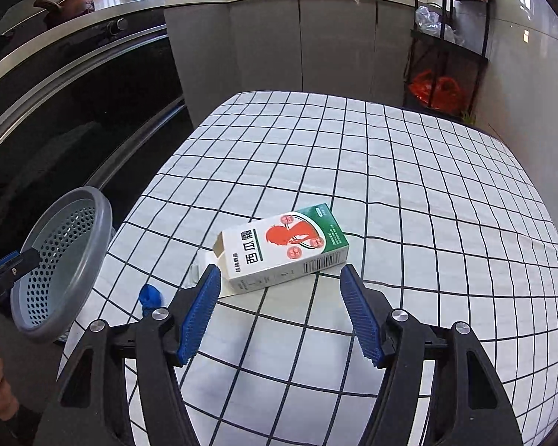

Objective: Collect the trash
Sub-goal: 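Move both tools back over the table toward the juice carton and blue cord, then lower the right gripper around the white-and-red juice carton and close it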

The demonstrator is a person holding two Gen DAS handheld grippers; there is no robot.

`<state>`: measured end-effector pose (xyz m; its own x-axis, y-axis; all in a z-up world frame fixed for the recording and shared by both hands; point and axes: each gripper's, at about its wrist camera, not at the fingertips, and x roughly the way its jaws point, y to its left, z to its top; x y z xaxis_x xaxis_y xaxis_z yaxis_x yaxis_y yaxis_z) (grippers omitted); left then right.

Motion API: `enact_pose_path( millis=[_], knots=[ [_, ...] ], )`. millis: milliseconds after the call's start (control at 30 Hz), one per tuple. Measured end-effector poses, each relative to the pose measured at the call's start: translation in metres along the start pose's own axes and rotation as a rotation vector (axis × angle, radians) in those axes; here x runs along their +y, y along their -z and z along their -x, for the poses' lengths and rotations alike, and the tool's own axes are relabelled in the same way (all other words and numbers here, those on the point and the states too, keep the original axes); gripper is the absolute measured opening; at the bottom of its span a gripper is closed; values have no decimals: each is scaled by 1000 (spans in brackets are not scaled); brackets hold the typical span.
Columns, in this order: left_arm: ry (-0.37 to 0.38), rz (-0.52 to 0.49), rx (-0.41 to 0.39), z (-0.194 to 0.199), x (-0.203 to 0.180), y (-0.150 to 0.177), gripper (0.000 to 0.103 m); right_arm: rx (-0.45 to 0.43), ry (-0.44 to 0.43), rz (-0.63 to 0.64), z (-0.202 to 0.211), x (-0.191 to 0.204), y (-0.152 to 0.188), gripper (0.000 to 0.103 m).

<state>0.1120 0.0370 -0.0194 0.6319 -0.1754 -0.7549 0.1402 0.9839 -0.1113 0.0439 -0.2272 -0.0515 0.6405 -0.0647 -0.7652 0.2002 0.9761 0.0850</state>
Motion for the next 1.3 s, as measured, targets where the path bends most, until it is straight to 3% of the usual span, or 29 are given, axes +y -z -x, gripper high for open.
enact_pose_path(
  millis=[400, 767, 1300],
  knots=[
    [13, -53, 13, -13, -42, 5, 69, 34, 18, 52, -35, 28, -5, 64],
    [14, -61, 29, -19, -43, 3, 69, 70, 89, 91, -57, 37, -5, 64],
    [42, -81, 38, -19, -53, 7, 70, 74, 173, 22, -38, -17, 5, 64]
  ],
)
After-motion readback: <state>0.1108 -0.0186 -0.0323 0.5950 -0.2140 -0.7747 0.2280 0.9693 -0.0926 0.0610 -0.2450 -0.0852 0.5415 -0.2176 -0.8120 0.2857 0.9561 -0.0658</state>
